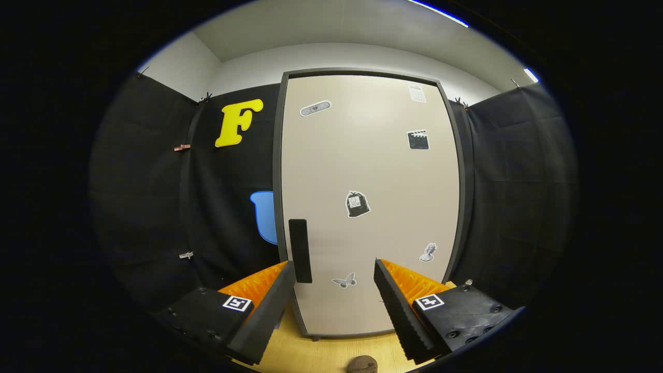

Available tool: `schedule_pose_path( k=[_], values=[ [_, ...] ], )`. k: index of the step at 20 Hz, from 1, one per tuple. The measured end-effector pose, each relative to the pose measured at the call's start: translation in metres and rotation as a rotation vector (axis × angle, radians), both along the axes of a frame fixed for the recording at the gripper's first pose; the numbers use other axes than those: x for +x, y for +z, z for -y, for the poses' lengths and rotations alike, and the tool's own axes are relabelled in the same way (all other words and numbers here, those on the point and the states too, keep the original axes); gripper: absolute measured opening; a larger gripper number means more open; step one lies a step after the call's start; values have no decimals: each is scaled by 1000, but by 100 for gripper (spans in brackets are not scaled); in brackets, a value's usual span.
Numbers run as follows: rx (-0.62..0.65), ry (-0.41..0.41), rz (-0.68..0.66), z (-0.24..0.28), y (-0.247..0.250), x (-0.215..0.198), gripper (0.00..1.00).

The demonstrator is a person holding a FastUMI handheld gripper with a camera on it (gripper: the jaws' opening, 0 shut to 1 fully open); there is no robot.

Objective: Open the shoe cabinet door, grab the shoes and put them into the shoe cabinet, then close the shoe cabinet door.

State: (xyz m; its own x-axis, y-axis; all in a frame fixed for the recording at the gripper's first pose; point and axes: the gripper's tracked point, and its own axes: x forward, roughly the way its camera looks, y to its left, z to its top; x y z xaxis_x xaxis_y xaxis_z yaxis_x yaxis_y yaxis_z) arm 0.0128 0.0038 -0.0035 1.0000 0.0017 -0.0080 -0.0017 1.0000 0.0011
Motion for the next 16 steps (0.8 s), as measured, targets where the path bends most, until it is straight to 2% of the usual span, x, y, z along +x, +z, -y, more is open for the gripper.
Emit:
schedule_pose_path(
  k=[7,16],
  values=[
    [10,15,-10,-12,-4,15,98],
    [12,25,-49,-43,-24,64,98]
  ],
)
